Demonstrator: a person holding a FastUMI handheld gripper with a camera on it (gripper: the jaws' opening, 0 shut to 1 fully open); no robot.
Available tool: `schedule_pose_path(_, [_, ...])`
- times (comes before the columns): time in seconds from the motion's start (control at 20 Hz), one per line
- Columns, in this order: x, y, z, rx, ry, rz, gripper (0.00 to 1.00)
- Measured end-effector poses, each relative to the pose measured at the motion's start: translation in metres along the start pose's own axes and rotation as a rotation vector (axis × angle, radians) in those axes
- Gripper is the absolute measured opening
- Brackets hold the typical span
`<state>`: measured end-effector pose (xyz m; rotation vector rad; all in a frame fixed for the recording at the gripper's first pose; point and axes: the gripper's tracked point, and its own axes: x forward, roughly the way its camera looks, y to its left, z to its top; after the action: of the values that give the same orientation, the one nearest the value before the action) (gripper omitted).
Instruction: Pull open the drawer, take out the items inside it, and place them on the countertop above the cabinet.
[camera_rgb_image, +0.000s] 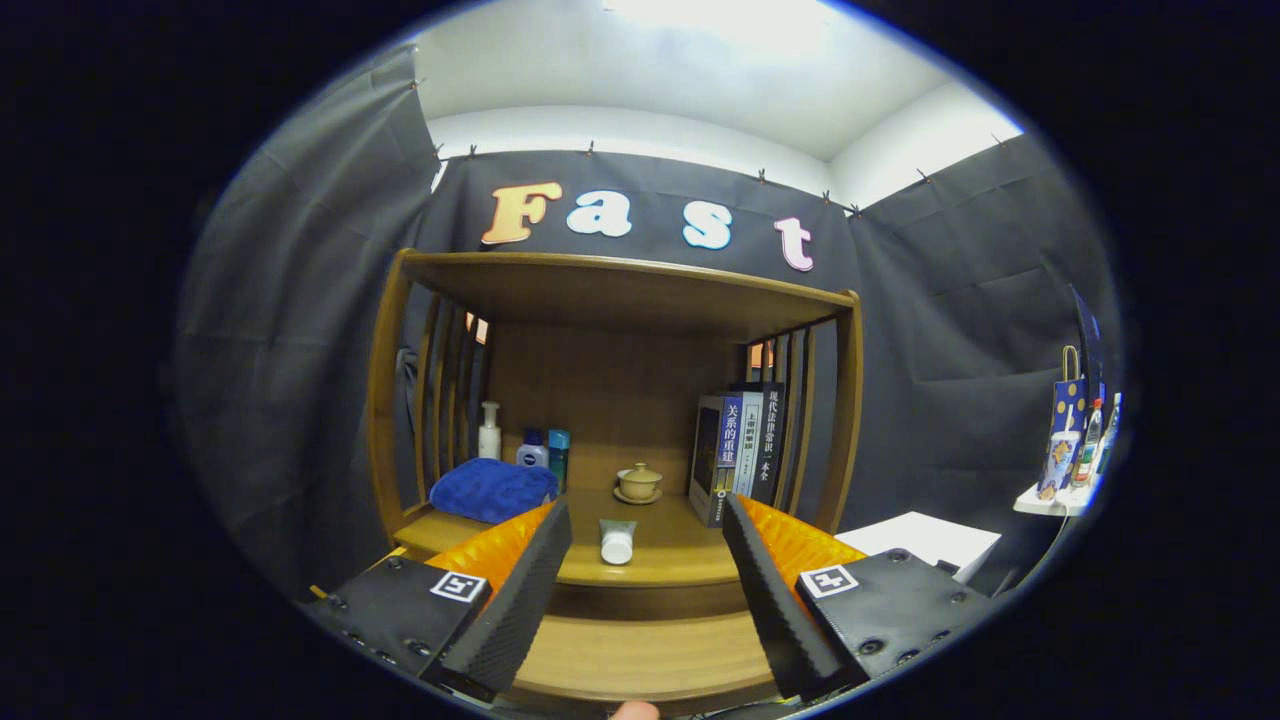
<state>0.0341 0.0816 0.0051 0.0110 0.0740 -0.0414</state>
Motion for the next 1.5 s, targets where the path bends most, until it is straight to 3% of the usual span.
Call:
schedule_pose_path(0.2, [-0.026, -0.001, -0.011, 0.026, -0.018, 0.000, 0.98])
schedule_pose_path(0.55, [-0.053, -0.009, -0.069, 0.012, 0.046, -0.023, 0.98])
schedule_pose_path(0.95, [-0.080, -0.001, -0.136, 0.046, 0.099, 0.013, 0.98])
schedule_pose_path(1.5, [-0.078, 0.007, -0.221, 0.009, 0.233, 0.015, 0.99])
